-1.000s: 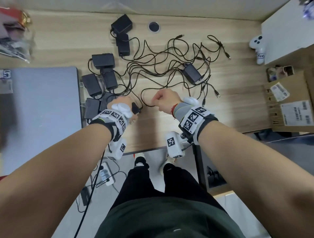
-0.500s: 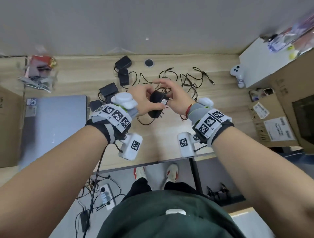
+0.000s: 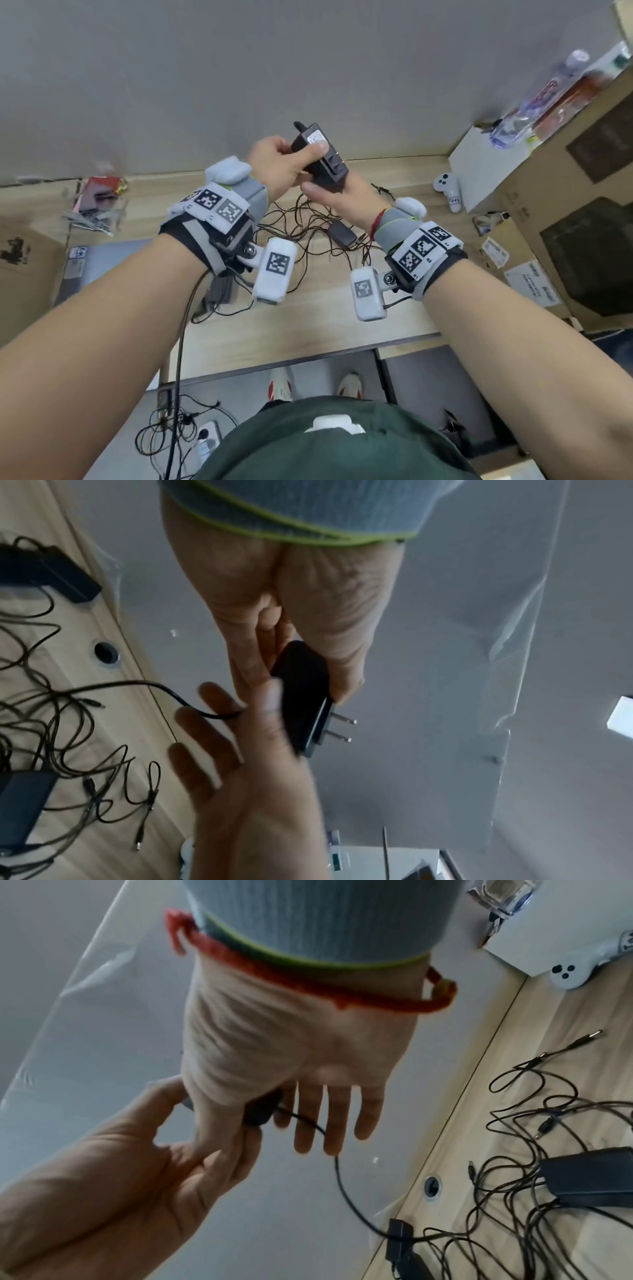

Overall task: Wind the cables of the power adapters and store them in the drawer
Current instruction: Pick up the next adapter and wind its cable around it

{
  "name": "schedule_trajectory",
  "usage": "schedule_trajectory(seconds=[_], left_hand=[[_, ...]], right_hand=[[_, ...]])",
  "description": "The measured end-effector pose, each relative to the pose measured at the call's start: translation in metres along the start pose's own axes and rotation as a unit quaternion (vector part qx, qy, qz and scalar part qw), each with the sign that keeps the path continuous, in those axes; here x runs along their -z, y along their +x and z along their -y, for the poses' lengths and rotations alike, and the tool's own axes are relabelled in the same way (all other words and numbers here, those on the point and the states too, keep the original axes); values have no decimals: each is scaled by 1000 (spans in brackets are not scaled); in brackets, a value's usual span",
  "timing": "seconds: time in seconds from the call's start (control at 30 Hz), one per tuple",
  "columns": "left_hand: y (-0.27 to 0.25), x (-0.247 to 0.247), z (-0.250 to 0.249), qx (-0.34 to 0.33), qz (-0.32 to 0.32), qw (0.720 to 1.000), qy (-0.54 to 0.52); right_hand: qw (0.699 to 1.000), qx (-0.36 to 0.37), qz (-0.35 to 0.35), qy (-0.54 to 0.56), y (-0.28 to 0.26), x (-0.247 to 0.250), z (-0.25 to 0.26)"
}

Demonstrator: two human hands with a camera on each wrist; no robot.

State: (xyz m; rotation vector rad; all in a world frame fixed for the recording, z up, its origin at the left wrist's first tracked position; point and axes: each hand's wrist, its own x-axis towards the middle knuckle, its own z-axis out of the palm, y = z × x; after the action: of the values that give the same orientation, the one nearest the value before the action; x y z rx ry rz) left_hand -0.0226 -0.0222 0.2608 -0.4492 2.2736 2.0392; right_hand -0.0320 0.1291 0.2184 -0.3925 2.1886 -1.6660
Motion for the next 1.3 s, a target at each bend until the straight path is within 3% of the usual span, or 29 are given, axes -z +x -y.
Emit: schedule_trajectory(seconds=[0.07,0.13,0.23,0.33,0.43,0.67,0.83,0.97,1.17,1.3], left_hand=[[-2,-5,-3,4,2,1000,-11],[0,-5,-1,7,-18,999,29],[0,2,1,-34,-64,986,153],[-2,7,-5,-72,11,981,179],[-8,4,-11,-79,55,981,168],[-8,8,-17,-49,-8,997,64],[-10,21,-24,-38,-24,999,25],[-15,22,-22,-13,21,999,45],[-18,11,-18,-36,35,997,53],[-17,11,-20,-20,29,999,20]], right_hand=[[997,30,-65,23,1,3,8],[995,49,-82,11,-1,10,13],[998,41,-45,23,-10,18,18],[1000,8,8,1,-11,19,15],[999,-18,25,-15,-12,15,18],[999,-6,43,-19,-19,13,17],[999,-9,-3,-43,-24,36,13],[998,-10,-53,-42,-20,51,12],[999,-30,29,13,-16,37,26],[999,9,15,-33,-12,26,32]])
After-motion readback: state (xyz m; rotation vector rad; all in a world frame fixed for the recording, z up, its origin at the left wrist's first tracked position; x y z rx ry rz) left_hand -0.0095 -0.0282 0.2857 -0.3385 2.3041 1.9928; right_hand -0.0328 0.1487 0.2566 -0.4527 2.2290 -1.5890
